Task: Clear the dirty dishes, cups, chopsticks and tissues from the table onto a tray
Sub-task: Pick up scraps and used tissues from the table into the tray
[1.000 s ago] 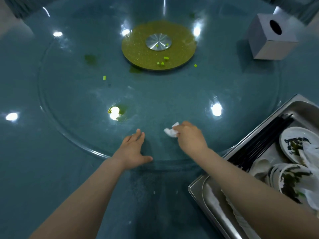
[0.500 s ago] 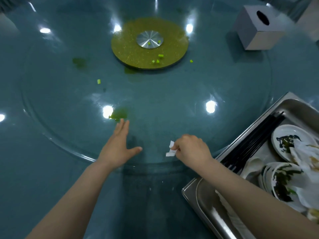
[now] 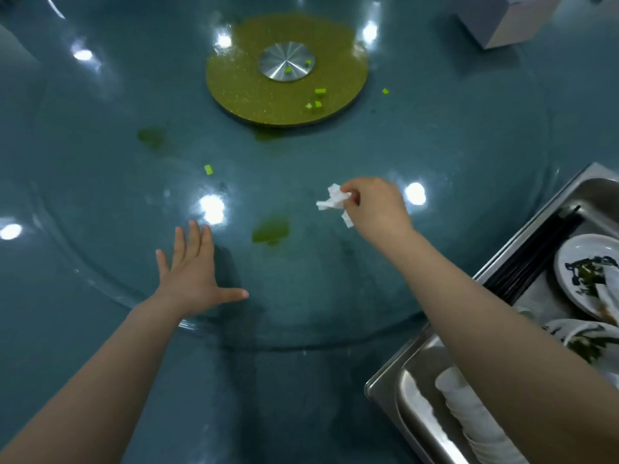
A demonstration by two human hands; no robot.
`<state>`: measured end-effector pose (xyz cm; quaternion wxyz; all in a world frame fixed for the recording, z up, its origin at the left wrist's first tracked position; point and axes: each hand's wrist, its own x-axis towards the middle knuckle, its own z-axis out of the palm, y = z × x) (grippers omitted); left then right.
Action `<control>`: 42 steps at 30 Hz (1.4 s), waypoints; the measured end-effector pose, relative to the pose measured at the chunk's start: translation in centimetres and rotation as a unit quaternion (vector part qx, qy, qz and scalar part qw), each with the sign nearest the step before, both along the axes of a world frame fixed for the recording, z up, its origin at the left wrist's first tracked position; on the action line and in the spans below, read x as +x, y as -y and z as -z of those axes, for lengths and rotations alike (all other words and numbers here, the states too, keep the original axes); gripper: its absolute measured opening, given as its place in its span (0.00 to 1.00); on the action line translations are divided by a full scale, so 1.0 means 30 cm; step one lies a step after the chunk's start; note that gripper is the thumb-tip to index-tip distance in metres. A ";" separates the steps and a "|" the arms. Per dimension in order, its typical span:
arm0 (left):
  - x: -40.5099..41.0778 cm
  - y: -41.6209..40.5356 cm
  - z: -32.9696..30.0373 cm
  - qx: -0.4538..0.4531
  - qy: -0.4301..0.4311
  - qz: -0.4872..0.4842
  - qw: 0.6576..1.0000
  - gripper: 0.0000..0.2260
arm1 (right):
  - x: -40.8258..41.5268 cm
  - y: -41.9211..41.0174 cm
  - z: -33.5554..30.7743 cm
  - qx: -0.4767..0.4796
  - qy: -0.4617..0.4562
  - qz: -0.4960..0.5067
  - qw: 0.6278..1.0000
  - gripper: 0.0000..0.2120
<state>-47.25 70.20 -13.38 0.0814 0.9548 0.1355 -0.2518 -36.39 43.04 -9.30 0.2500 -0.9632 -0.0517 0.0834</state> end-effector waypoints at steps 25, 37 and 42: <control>-0.056 0.213 0.047 -0.073 -0.027 0.011 0.997 0.60 | -0.215 0.010 0.107 -0.038 -0.069 -0.179 0.981 0.17; -0.051 0.155 -0.020 -0.069 0.003 0.085 0.994 0.53 | 0.203 -0.075 0.079 -0.015 0.015 0.015 1.000 0.17; -0.048 0.155 -0.010 -0.056 0.008 0.093 0.994 0.53 | 0.155 -0.102 0.169 -0.038 0.017 -0.056 0.998 0.22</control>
